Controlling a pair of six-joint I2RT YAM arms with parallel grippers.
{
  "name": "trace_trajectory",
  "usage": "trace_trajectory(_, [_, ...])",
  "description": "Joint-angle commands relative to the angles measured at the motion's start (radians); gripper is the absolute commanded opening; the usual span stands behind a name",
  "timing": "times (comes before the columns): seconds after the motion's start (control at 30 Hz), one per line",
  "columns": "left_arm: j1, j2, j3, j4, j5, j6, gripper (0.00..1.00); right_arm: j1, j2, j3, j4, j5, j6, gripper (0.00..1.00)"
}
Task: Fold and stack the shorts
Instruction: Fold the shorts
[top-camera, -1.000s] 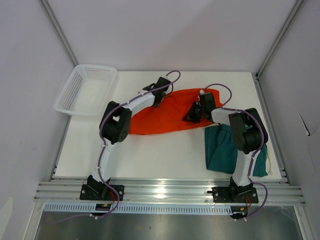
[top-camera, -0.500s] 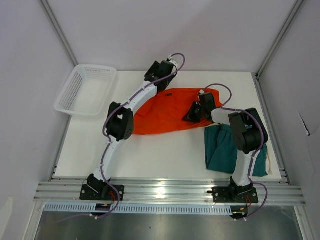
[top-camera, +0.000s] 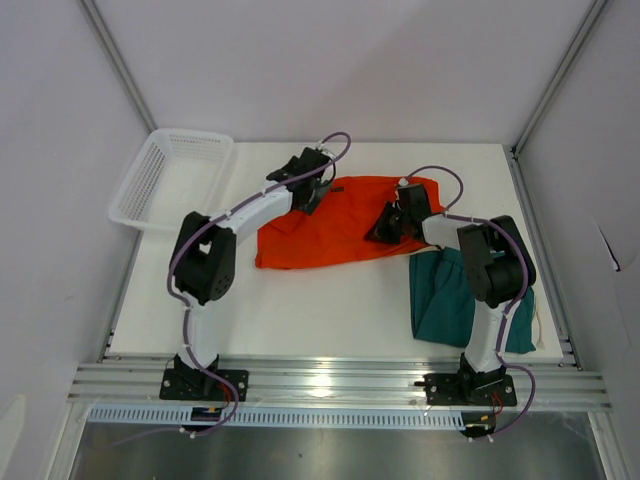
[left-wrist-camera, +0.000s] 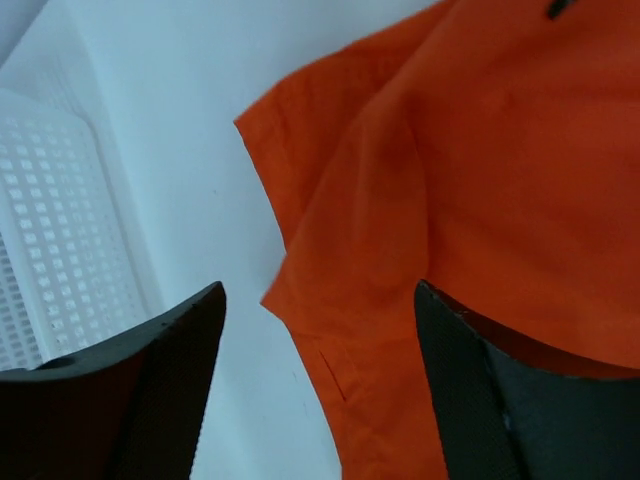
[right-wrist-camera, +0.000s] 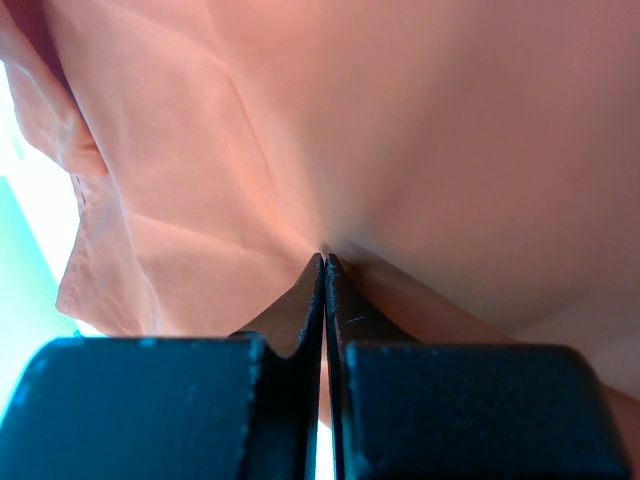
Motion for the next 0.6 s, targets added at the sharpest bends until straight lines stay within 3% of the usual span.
trace_trajectory(0.0, [-0.015, -0.155, -0.144, 0.074, 0.061, -0.071, 0.75, 0.002, 0.006, 0.043, 0.001, 0.002, -0.005, 0.0])
trace_trajectory(0.03, [-0.015, -0.165, -0.181, 0.079, 0.064, -0.089, 0.65, 0.001, 0.006, 0.046, -0.002, 0.002, -0.006, 0.0])
trace_trajectory(0.13, [-0.017, -0.18, -0.259, 0.106, 0.101, -0.111, 0.49, 0.001, 0.011, 0.056, -0.006, -0.002, -0.003, 0.0])
trace_trajectory(0.23, [-0.021, -0.17, -0.296, 0.117, 0.109, -0.12, 0.41, 0.001, 0.006, 0.057, -0.008, -0.001, -0.002, 0.0])
trace_trajectory(0.57, [-0.023, -0.07, -0.281, 0.145, 0.057, -0.111, 0.38, -0.004, 0.001, 0.056, -0.008, 0.002, 0.001, 0.0])
